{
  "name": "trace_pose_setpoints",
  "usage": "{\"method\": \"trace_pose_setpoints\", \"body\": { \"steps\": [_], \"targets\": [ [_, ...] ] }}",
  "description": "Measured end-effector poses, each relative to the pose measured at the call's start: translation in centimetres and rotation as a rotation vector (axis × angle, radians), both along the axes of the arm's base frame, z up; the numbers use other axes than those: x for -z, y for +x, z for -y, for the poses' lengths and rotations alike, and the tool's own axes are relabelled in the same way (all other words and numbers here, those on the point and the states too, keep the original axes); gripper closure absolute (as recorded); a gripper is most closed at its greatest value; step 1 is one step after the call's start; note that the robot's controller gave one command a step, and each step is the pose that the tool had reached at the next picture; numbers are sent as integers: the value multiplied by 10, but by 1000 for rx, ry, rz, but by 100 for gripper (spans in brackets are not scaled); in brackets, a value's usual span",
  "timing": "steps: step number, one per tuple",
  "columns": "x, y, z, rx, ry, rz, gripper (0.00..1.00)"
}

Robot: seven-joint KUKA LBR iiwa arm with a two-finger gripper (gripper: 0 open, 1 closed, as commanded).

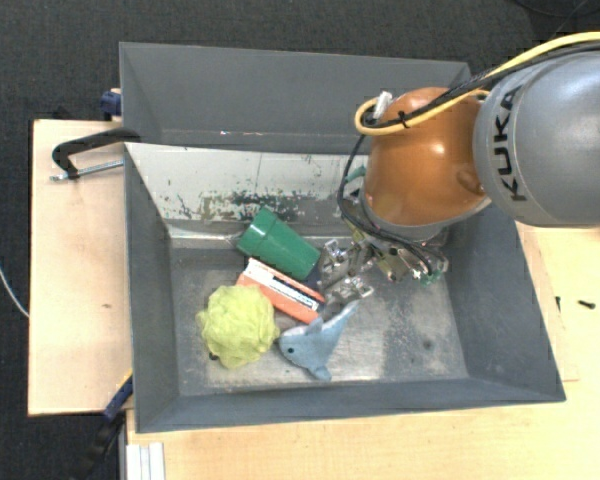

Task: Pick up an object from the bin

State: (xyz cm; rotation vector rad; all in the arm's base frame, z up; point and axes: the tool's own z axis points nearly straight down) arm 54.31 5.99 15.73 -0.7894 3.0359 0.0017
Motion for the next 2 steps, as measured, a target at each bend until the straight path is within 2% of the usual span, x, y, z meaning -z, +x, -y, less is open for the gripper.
{"method": "trace_pose_setpoints", "body": {
  "steps": [1,2],
  "targets": [
    [0,0,0,0,0,0,0],
    [0,0,0,0,0,0,0]
  ]
}}
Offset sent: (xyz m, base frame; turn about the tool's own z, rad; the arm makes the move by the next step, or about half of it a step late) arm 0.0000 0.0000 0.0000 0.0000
